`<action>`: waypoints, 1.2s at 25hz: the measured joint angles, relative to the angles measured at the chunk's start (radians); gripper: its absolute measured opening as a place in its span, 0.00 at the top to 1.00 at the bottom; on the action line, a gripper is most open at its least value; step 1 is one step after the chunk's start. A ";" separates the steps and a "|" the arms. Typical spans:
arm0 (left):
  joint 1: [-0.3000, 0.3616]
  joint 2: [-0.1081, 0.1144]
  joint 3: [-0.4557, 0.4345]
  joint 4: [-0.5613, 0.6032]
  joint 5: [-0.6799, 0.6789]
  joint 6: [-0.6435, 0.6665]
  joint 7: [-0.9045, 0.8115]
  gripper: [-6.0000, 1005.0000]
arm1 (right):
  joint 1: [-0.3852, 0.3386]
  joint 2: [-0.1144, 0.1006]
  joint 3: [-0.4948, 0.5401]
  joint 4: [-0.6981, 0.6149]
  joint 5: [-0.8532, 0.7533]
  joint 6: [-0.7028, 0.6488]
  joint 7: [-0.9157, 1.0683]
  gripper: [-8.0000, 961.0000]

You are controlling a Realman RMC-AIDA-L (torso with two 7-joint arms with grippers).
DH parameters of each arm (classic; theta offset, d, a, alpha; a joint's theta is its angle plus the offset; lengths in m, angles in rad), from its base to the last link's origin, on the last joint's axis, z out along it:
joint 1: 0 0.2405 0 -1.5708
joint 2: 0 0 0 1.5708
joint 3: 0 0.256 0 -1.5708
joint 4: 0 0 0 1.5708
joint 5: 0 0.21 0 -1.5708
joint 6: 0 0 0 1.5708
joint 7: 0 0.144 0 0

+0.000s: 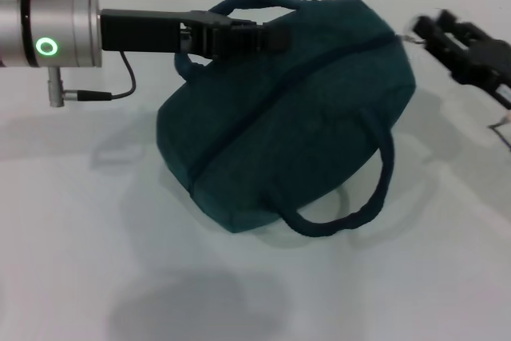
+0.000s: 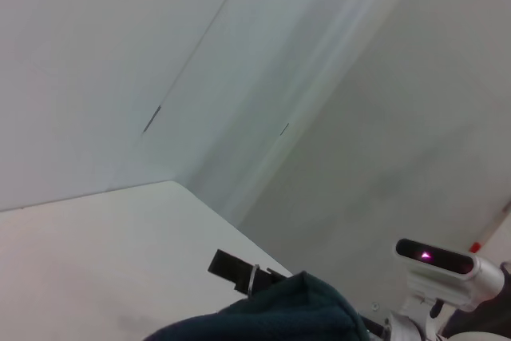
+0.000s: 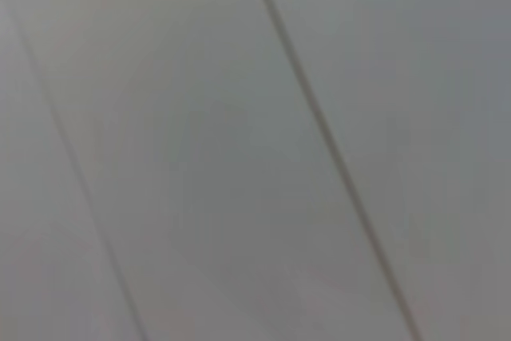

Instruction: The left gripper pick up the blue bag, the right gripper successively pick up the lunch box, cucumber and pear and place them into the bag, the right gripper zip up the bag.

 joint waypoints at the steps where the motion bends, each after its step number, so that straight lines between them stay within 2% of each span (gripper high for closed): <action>1: -0.001 -0.003 0.000 0.002 -0.001 -0.001 -0.001 0.94 | -0.012 -0.005 0.012 0.000 -0.001 -0.001 -0.001 0.58; 8: -0.027 -0.023 0.000 0.001 -0.003 -0.048 -0.002 0.94 | -0.103 -0.050 0.047 0.002 -0.002 -0.043 0.003 0.31; 12: -0.036 -0.029 0.007 -0.003 0.000 -0.065 -0.005 0.94 | -0.124 -0.053 0.047 0.003 -0.003 -0.086 0.004 0.27; 21: -0.041 -0.031 0.039 -0.024 -0.004 -0.103 -0.004 0.97 | -0.126 -0.035 0.040 0.003 -0.043 -0.125 0.007 0.24; 24: -0.041 -0.030 0.039 -0.024 -0.004 -0.104 -0.002 0.95 | -0.129 -0.033 0.044 0.003 -0.056 -0.146 0.007 0.23; 30: -0.030 -0.024 0.033 -0.016 -0.045 -0.105 0.000 0.91 | -0.138 -0.044 0.044 0.003 -0.068 -0.226 -0.003 0.21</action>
